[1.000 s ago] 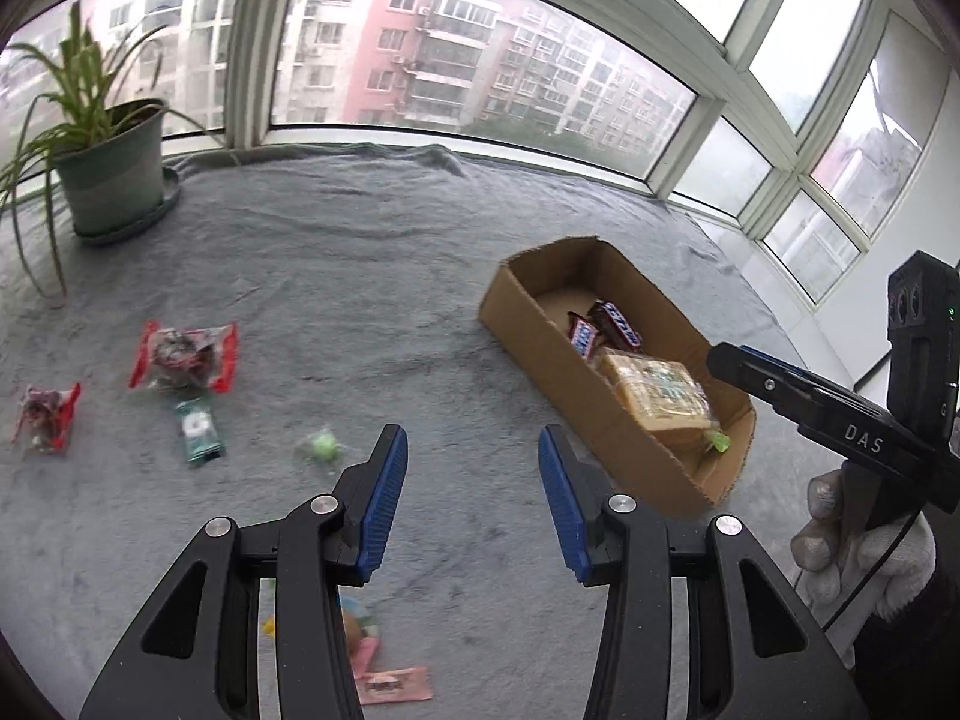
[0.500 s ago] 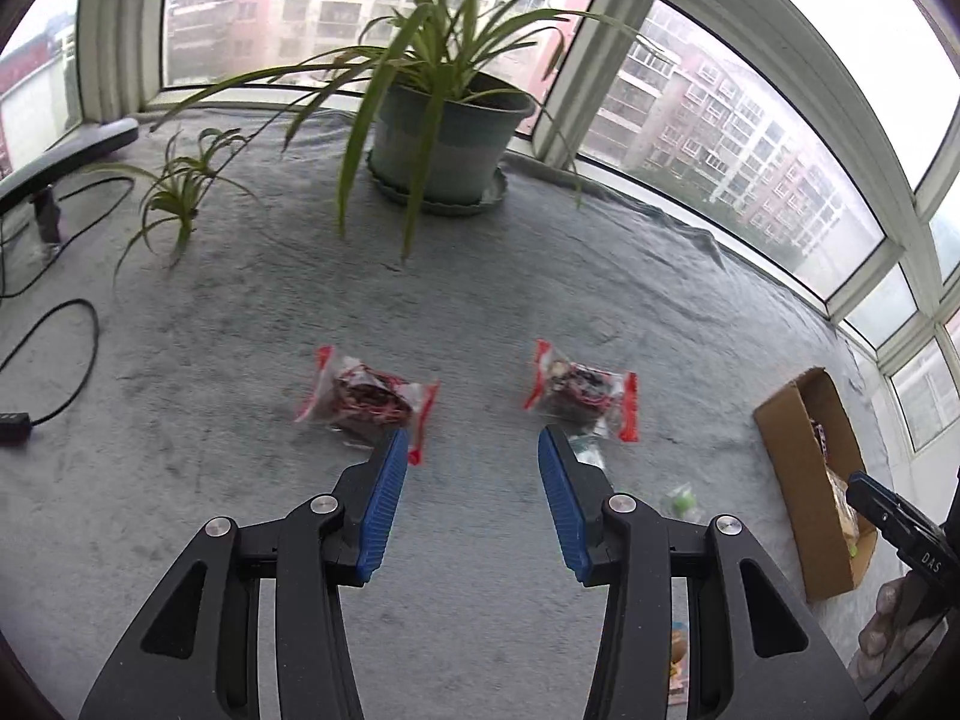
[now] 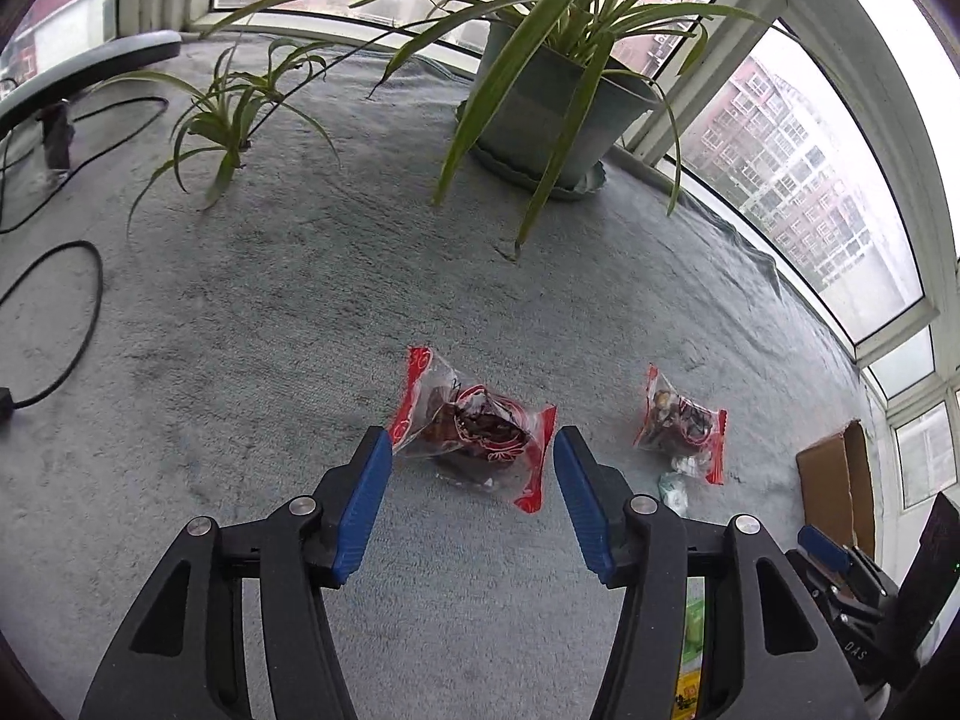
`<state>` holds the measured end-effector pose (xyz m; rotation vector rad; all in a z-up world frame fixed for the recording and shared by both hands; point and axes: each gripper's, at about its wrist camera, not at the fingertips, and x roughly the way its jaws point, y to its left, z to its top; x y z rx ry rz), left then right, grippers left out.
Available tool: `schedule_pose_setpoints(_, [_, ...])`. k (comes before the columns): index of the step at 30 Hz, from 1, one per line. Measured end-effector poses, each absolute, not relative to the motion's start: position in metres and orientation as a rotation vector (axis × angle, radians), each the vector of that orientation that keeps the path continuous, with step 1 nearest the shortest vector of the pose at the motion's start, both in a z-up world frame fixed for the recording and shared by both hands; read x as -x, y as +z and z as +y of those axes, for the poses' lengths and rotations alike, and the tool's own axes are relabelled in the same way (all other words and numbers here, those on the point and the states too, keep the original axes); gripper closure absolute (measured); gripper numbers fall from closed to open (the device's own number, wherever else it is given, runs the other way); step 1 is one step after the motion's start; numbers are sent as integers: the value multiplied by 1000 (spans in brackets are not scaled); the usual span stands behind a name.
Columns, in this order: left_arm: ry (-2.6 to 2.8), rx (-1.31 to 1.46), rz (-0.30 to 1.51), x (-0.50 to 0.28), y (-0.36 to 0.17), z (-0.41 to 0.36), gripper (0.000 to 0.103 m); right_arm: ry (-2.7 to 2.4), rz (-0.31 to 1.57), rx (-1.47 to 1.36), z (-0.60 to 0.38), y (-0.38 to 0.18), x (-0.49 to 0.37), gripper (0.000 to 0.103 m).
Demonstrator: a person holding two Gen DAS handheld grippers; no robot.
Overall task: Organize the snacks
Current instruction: 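Move the left gripper to a red-wrapped packet while the right approaches a clear green-candy packet, then close the left gripper on the red packet while the right grasps the clear packet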
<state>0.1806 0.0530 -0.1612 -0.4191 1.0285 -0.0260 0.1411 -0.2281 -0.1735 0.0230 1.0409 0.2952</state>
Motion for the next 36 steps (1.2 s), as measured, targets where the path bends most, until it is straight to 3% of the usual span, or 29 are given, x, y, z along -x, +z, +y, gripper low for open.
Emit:
schedule_pose_setpoints(10, [32,423,1052,-203,-182,49,45,309,1074,-32,-221,-189,-150,37])
schedule_pose_setpoints(16, [32,379,1046,-203,-181,44,44,316,1111,17,-212,-200,-155,49])
schedule_pose_setpoints(23, [6,332,1023,-201,-180,36,55,306,1119,68,-209,-202,-153,82])
schedule_pose_setpoints(36, [-9,337,986,-189,-173,39,58,315,1071,10,-221,-187,-146,84])
